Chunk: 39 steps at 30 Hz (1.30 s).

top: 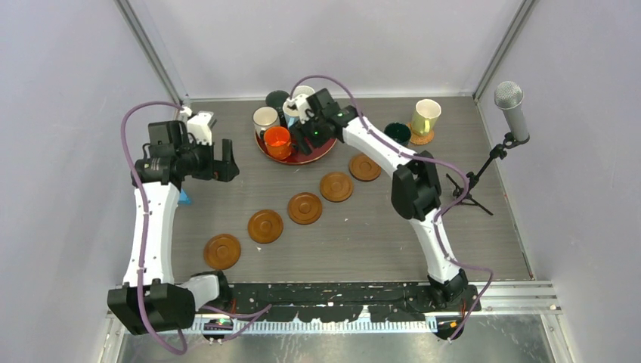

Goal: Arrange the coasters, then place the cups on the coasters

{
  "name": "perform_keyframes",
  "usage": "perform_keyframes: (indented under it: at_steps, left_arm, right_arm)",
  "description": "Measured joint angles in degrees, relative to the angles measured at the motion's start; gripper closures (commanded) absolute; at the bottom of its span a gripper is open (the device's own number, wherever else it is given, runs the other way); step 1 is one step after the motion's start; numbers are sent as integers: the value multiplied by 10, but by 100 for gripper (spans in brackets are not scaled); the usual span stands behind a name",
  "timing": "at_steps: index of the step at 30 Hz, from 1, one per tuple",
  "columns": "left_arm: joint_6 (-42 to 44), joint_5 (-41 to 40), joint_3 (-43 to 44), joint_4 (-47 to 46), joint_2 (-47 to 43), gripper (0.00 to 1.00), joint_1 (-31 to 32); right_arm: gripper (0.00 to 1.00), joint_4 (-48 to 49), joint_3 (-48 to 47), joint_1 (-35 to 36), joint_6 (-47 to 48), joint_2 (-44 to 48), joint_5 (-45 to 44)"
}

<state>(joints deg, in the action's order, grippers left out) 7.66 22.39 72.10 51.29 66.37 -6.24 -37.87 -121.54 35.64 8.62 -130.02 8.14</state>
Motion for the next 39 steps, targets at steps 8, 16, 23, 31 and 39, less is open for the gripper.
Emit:
perform_keyframes:
  at_steps: [8, 16, 23, 31, 39]
  left_arm:
    - [-18, 9, -15, 0, -27, 0, -42]
    - [-26, 14, -19, 0, -48, 0, -57]
    - [-29, 17, -19, 0, -48, 0, -67]
    - [-30, 19, -19, 0, -48, 0, -74]
    - [-30, 19, -19, -1, -47, 0, -74]
  right_arm:
    - [30, 1, -64, 37, 12, -69, 3]
    - [33, 2, -118, 38, 26, -131, 5]
    - [37, 15, -144, 43, 46, -169, 5]
    - [52, 32, -159, 52, 61, -187, 6]
    - [70, 40, -167, 55, 67, -187, 5]
